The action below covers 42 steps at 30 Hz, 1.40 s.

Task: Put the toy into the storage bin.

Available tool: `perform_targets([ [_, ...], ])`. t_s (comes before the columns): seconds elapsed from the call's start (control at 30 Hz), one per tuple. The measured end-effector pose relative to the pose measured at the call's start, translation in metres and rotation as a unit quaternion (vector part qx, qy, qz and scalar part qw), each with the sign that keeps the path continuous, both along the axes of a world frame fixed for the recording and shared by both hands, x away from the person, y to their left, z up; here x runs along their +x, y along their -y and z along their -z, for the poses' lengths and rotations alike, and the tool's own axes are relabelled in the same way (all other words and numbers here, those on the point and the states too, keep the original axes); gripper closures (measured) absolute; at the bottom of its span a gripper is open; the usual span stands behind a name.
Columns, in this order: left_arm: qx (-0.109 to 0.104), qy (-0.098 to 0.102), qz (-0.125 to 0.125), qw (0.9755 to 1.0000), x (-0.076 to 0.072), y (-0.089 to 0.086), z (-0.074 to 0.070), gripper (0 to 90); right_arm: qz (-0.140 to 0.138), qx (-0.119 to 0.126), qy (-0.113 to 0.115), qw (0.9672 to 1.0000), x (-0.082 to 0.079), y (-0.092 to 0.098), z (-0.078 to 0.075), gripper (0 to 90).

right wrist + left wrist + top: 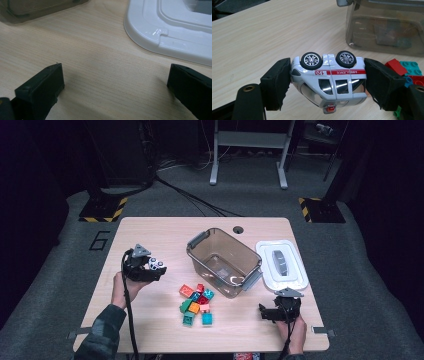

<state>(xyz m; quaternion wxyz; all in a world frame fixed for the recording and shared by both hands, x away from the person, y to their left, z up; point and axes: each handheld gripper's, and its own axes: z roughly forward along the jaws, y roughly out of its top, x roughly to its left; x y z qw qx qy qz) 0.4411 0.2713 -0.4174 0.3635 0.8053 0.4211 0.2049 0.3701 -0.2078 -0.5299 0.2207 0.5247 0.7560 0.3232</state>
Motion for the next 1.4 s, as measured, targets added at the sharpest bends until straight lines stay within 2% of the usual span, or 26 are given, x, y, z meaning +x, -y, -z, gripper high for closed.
perform_targets([
  [0.37, -0.003, 0.005, 0.002, 1.0000, 0.015, 0.003, -0.017, 24.9, 0.000, 0.000, 0.000, 1.0000, 0.000, 0.000, 0.000, 0.3],
  [0.6, 0.007, 0.010, 0.011, 0.9999, 0.023, 0.007, -0.031, 24.9, 0.000, 0.000, 0.000, 1.0000, 0.000, 0.000, 0.000, 0.3],
  [0.8, 0.008, 0.021, 0.013, 0.9997, 0.031, 0.016, -0.043, 24.9, 0.000, 0.000, 0.000, 1.0000, 0.000, 0.000, 0.000, 0.3],
  [1.0, 0.017, 0.021, 0.020, 0.9994, 0.039, 0.024, -0.054, 24.9, 0.001, 0.000, 0.000, 1.0000, 0.000, 0.000, 0.000, 0.3],
  [1.27, 0.017, 0.033, 0.026, 0.9990, 0.048, 0.040, -0.067, 24.9, 0.001, 0.000, 0.000, 1.0000, 0.000, 0.000, 0.000, 0.3],
  [1.4, 0.016, 0.032, 0.034, 0.9988, 0.054, 0.049, -0.074, 24.9, 0.000, 0.000, 0.000, 1.0000, 0.000, 0.000, 0.000, 0.3],
])
